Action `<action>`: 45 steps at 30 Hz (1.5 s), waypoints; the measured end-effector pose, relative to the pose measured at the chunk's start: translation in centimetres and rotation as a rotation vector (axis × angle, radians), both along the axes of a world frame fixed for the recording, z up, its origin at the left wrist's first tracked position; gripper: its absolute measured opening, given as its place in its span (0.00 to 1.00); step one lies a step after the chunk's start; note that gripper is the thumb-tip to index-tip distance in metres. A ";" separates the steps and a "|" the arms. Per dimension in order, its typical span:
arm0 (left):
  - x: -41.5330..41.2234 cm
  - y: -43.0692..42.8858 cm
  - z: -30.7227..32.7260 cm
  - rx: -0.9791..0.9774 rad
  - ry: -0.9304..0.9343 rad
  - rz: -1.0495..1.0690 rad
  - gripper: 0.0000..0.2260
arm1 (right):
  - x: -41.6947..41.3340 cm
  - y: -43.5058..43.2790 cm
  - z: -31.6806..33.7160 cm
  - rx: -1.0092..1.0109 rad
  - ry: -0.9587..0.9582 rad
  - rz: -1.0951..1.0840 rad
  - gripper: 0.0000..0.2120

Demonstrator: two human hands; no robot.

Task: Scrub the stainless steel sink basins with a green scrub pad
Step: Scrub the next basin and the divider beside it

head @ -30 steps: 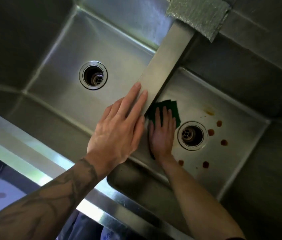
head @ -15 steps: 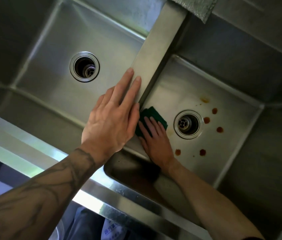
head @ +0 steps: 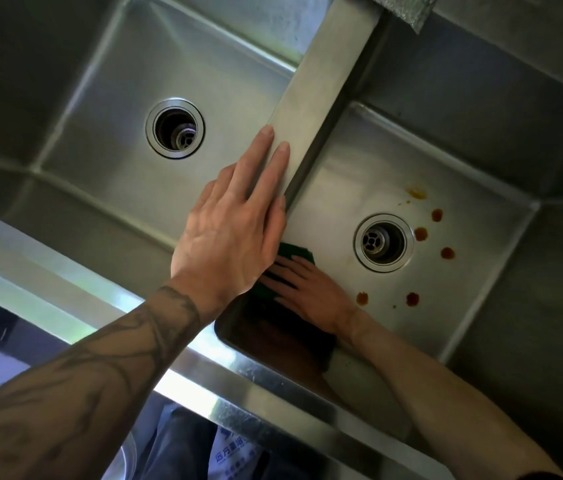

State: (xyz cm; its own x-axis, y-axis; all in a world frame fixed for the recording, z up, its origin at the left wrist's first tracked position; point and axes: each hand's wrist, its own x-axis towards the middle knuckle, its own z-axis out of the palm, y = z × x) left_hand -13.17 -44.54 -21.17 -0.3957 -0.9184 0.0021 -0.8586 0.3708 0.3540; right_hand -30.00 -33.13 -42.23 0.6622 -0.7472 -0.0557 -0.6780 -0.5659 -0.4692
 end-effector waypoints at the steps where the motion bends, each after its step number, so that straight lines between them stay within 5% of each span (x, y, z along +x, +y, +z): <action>1: 0.0 0.0 0.0 -0.002 0.002 0.000 0.24 | 0.3 -0.1 0.1 0.020 0.001 -0.027 0.23; 7: -0.2 0.0 0.1 0.001 0.010 0.005 0.24 | -1.2 -0.8 0.4 -0.049 -0.022 0.125 0.23; 13: -0.1 -0.1 0.0 0.013 0.023 0.006 0.24 | -1.2 -2.9 1.0 0.002 -0.002 -0.525 0.25; 19: 0.0 -0.1 0.1 0.028 0.009 -0.009 0.25 | -2.7 0.8 0.8 -0.040 0.073 -0.171 0.24; 26: 0.1 0.0 0.0 0.017 0.021 -0.010 0.24 | -2.4 -2.4 1.4 0.015 0.123 -0.643 0.25; 32: 0.1 -0.1 -0.1 0.015 0.020 -0.010 0.25 | -5.6 1.8 0.8 -0.036 0.168 -0.197 0.25; 38: 0.0 0.0 -0.1 0.006 0.023 -0.008 0.24 | -1.0 -2.8 1.5 -0.005 0.152 -0.737 0.24; 43: -0.1 0.0 0.0 0.011 0.022 -0.008 0.24 | -3.7 3.7 0.8 -0.032 0.112 -0.091 0.24; 45: 0.0 -0.1 0.0 0.011 0.025 -0.008 0.24 | -5.2 2.8 0.8 -0.047 0.137 -0.018 0.23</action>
